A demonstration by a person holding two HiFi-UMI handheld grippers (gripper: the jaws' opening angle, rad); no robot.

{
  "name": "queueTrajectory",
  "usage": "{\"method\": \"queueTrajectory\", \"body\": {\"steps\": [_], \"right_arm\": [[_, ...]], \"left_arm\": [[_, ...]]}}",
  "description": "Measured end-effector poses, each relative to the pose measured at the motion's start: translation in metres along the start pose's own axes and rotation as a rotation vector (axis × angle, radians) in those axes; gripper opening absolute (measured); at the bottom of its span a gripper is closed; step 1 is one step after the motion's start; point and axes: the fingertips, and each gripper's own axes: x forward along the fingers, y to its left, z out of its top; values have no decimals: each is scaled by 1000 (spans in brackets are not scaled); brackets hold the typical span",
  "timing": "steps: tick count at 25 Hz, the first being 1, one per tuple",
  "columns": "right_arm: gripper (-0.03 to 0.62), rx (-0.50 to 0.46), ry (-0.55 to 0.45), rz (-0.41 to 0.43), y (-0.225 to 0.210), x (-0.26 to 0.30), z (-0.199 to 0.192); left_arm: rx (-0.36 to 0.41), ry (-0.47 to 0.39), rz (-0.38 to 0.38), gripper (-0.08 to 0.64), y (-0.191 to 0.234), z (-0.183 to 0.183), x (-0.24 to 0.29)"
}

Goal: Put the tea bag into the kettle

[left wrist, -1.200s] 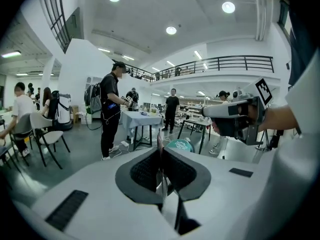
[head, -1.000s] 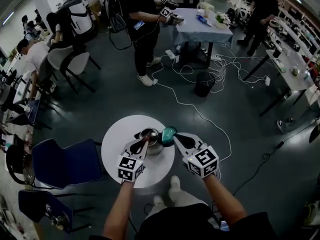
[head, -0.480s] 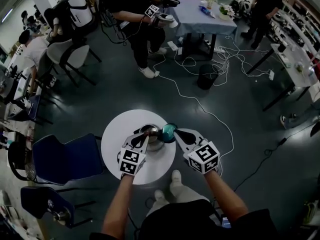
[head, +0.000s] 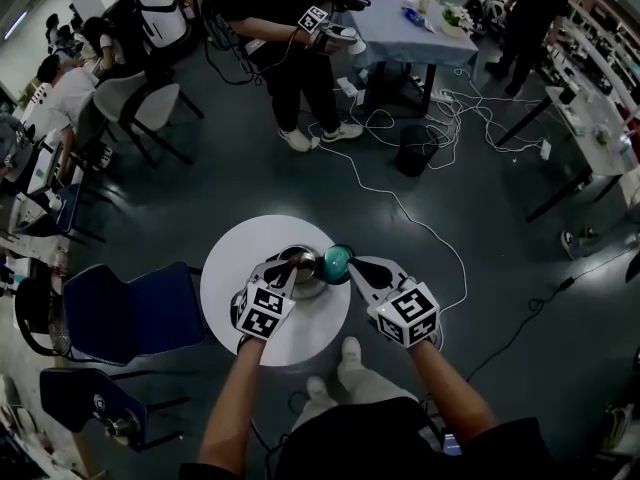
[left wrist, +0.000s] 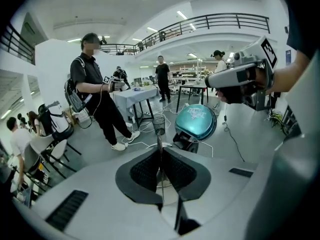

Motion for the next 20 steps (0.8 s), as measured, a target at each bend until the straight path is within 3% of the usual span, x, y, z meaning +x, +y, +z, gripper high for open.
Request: {"method": "queueTrajectory", "body": {"steps": [9, 20], "right_arm": [[17, 18, 13, -10, -6, 4, -6], [17, 29, 26, -12, -16, 5, -15]], "left_arm": [[210, 116, -18, 37, -2, -5, 14], [283, 191, -89, 37, -14, -17, 33]]}}
